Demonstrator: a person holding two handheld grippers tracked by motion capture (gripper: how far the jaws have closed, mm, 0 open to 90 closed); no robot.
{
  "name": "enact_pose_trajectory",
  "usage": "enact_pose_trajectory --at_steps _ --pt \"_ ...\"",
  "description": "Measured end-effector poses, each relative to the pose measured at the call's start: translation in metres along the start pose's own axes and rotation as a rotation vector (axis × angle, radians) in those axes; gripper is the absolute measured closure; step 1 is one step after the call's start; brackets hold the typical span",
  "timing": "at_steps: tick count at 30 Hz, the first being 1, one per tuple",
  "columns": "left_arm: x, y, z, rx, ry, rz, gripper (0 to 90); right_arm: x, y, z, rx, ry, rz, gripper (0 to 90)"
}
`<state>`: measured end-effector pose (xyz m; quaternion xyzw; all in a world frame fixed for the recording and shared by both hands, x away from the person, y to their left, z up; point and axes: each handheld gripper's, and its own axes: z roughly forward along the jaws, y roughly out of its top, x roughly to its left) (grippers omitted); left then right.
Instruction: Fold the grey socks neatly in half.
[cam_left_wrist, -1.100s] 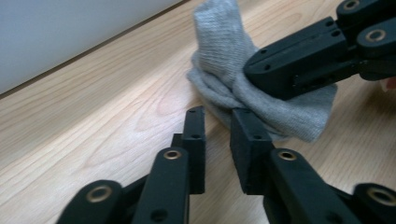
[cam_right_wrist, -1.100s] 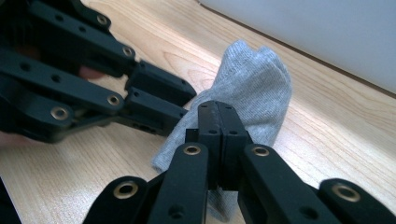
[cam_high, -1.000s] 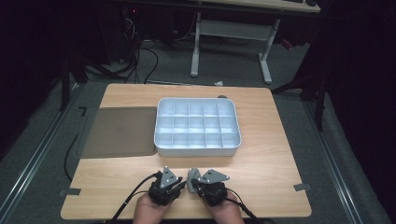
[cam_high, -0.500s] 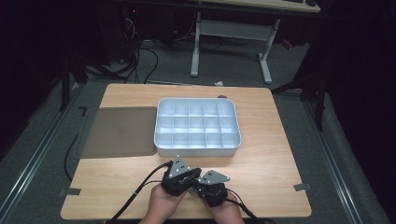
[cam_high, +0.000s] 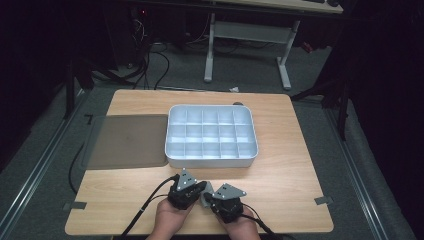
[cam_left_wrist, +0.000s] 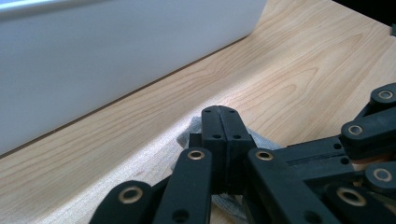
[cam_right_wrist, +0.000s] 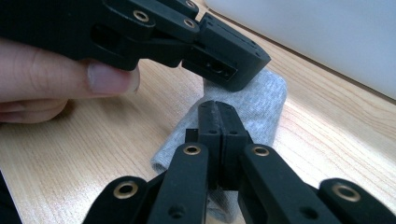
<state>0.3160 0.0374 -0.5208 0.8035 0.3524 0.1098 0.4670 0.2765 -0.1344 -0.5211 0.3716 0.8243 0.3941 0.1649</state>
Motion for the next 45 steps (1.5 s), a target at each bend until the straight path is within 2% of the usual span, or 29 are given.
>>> enact_pose_trajectory --at_steps 2,3,5,6,8,10,13,15,17,19,21,23,25,26,28,31,33,36,42,45 --pt "0.0 0.0 -0.001 -0.001 -0.001 -0.003 90.0 -0.001 0.002 -0.002 0.004 0.01 0.014 90.0" --pt "0.0 0.001 -0.001 0.001 0.002 -0.002 90.0 -0.001 0.004 -0.007 -0.009 0.007 0.022 90.0" --pt "0.0 0.0 -0.002 0.002 0.004 -0.001 90.0 0.001 0.008 -0.024 -0.077 0.01 0.032 90.0" --pt "0.0 0.0 -0.002 -0.001 0.01 0.003 90.0 0.002 0.008 -0.027 -0.078 0.015 0.033 89.1" --pt "0.001 0.0 -0.002 0.002 0.005 0.002 90.0 0.004 0.003 -0.027 -0.053 0.04 0.043 87.4" --pt "0.0 0.0 -0.001 0.001 0.001 0.001 90.0 0.007 -0.005 -0.019 0.002 0.037 0.036 87.3" --pt "-0.002 0.0 -0.002 -0.003 0.008 0.002 89.8 0.004 -0.009 -0.015 0.003 0.043 0.055 89.5" --pt "-0.005 0.003 -0.005 -0.014 -0.01 -0.015 87.9 0.005 -0.01 -0.014 0.005 0.037 0.047 90.0" --pt "-0.01 0.006 -0.009 -0.033 -0.02 -0.008 86.5 0.005 -0.01 -0.014 0.006 0.041 0.042 90.0" --pt "-0.012 0.005 -0.008 -0.021 -0.004 0.011 86.7 0.005 -0.01 -0.013 0.004 0.046 0.042 90.0" --pt "-0.009 0.0 -0.004 -0.002 0.014 0.011 88.1 0.005 -0.01 -0.013 0.003 0.048 0.04 90.0" --pt "-0.005 -0.006 -0.005 -0.009 0.006 -0.004 89.8 0.005 -0.011 -0.013 0.0 0.049 0.037 90.0" --pt "-0.006 -0.007 -0.005 -0.011 0.015 0.01 89.9 0.005 -0.011 -0.014 0.001 0.054 0.042 89.3" --pt "-0.006 -0.007 -0.005 -0.012 0.018 0.013 89.9 0.004 -0.01 -0.015 0.001 0.065 0.045 85.2" --pt "-0.006 -0.008 -0.005 -0.015 0.019 0.012 89.9 0.001 -0.007 -0.02 -0.022 0.075 0.066 73.9" --pt "-0.005 -0.008 -0.005 -0.015 0.018 0.011 89.9 -0.009 -0.005 -0.025 -0.045 0.04 0.125 66.1" --pt "-0.005 -0.008 -0.005 -0.017 0.019 0.013 89.9 -0.018 -0.004 -0.022 -0.022 0.04 0.193 60.9" --pt "-0.005 -0.009 -0.006 -0.017 0.017 0.011 89.9 -0.022 -0.005 -0.014 0.02 0.065 0.238 54.5" --pt "-0.003 -0.011 -0.01 -0.024 0.015 0.003 89.2 -0.023 -0.006 -0.004 0.065 0.121 0.289 51.9" --pt "-0.001 -0.012 -0.013 -0.02 0.016 0.0 88.5 -0.023 -0.006 -0.002 0.072 0.137 0.286 52.6"
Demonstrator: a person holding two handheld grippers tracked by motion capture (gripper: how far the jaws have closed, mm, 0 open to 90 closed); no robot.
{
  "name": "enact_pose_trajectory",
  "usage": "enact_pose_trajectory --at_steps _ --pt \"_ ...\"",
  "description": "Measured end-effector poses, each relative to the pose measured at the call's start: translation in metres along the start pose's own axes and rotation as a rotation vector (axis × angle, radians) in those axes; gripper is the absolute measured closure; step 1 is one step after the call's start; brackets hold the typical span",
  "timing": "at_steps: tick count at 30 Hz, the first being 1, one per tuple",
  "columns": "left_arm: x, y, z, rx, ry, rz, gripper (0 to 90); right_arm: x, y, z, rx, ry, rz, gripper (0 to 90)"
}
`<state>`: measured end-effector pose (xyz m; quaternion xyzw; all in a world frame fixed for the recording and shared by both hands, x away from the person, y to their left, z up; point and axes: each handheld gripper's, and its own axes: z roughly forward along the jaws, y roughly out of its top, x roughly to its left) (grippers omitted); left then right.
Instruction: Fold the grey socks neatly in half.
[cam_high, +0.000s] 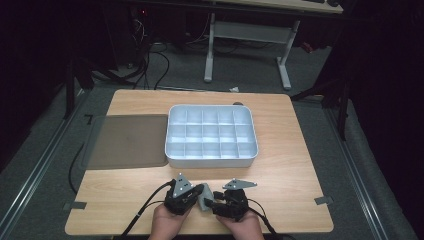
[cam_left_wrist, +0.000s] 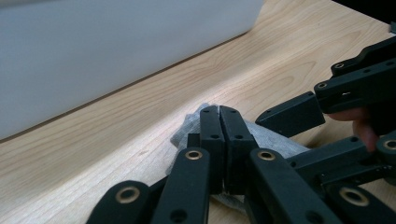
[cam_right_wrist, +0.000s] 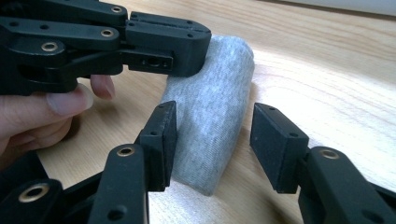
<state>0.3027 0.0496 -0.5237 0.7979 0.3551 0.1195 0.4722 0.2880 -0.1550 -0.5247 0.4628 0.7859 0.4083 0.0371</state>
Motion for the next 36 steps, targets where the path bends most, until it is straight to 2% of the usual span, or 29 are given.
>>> enact_pose_trajectory --at_steps 6,11,16,20,24,29,33,36 --pt "0.004 -0.003 -0.007 0.009 0.007 -0.006 87.1 0.003 0.001 0.006 0.024 0.047 -0.008 56.0" --pt "0.009 -0.005 -0.013 0.019 0.007 -0.008 84.4 0.007 0.004 0.008 0.038 0.049 -0.027 60.0" --pt "0.012 -0.008 -0.016 0.03 0.005 -0.006 77.5 0.012 0.008 0.009 0.061 0.031 -0.049 60.9" --pt "0.015 -0.01 -0.02 0.038 0.001 -0.003 73.0 0.016 0.013 0.01 0.098 0.017 -0.068 62.3" --pt "0.021 -0.012 -0.028 0.019 0.003 -0.004 66.0 0.017 0.016 0.01 0.109 0.02 -0.115 64.3" --pt "0.028 -0.016 -0.037 -0.011 0.025 -0.018 60.5 0.016 0.019 0.011 0.122 0.031 -0.122 65.2" --pt "0.041 -0.019 -0.051 -0.049 0.07 -0.011 57.8 0.017 0.021 0.01 0.137 0.039 -0.158 68.0" --pt "0.048 -0.023 -0.055 -0.046 0.1 -0.006 55.8 0.019 0.021 0.01 0.139 0.039 -0.188 69.7"
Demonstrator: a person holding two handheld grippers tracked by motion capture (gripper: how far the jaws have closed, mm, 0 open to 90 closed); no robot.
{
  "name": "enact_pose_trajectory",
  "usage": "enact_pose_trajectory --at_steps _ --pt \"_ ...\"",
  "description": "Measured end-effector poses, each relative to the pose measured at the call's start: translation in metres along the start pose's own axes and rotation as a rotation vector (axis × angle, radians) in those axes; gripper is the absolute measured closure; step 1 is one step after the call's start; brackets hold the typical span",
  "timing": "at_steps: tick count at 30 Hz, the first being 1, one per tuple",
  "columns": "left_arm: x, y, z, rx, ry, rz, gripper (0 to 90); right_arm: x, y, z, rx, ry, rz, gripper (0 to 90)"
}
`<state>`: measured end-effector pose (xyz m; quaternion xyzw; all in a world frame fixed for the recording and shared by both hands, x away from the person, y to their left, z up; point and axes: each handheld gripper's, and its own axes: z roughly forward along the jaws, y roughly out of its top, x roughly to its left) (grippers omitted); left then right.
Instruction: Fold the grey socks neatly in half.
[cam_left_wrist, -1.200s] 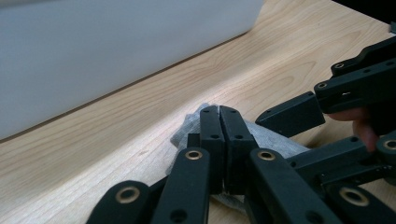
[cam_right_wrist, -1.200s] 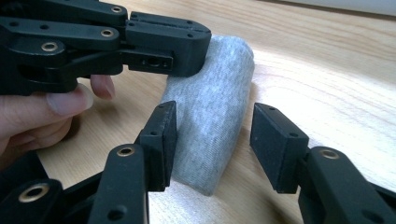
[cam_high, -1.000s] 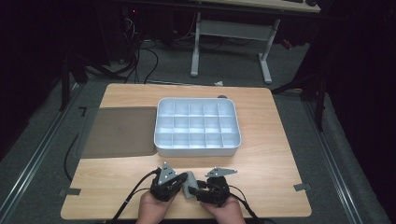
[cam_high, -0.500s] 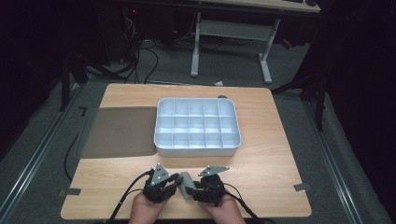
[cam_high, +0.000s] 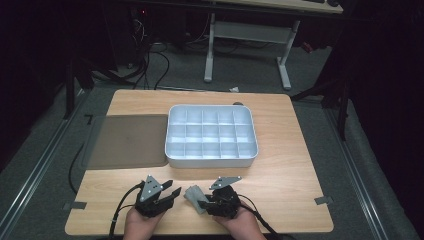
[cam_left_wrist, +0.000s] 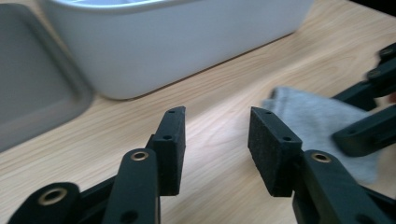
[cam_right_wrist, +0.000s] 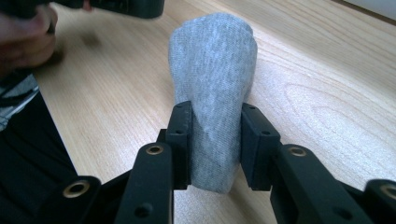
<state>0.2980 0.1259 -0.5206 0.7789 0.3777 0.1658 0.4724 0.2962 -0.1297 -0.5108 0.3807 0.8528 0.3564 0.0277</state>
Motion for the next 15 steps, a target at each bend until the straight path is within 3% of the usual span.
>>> enact_pose_trajectory --at_steps 7,15 --pt "0.006 -0.003 0.001 0.004 0.04 0.002 47.8 0.001 0.004 -0.009 -0.018 -0.034 -0.034 71.0" --pt "0.006 -0.002 -0.001 0.0 0.032 0.012 41.6 -0.007 0.006 -0.025 -0.018 -0.093 -0.067 71.0"
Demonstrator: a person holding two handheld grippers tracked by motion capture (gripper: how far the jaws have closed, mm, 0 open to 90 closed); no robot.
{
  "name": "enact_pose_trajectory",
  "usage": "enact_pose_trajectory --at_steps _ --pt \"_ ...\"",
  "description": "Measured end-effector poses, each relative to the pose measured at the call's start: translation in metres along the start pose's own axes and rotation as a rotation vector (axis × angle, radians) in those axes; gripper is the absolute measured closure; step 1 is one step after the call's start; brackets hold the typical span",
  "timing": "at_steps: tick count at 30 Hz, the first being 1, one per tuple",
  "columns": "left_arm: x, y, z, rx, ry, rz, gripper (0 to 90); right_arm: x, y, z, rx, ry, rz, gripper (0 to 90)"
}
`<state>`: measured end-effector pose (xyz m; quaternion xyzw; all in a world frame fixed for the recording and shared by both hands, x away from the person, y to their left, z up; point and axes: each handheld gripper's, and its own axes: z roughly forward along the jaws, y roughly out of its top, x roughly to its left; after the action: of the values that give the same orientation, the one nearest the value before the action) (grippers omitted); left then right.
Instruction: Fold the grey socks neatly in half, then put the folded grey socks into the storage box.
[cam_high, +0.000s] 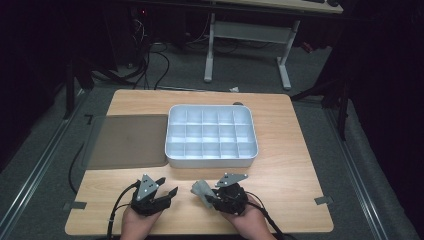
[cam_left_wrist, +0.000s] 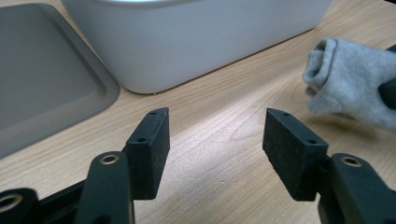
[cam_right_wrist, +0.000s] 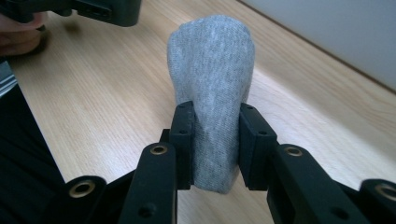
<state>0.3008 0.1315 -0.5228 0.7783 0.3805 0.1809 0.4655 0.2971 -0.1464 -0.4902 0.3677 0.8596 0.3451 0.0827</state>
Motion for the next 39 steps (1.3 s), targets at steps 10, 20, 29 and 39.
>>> enact_pose_trajectory --at_steps 10,20,29,39 --pt "0.002 -0.003 0.003 0.012 0.002 -0.006 40.5 -0.014 -0.004 -0.012 0.023 -0.028 -0.021 71.0" --pt "0.006 -0.004 0.003 0.013 0.001 -0.013 39.2 -0.037 -0.011 -0.031 0.048 -0.086 0.012 71.0" --pt "0.005 -0.001 0.004 0.011 0.0 -0.014 39.5 -0.055 -0.02 -0.047 0.108 -0.143 0.027 71.0" --pt "0.004 0.0 0.004 0.002 0.006 -0.01 39.0 -0.074 -0.025 -0.064 0.156 -0.189 0.063 70.9"
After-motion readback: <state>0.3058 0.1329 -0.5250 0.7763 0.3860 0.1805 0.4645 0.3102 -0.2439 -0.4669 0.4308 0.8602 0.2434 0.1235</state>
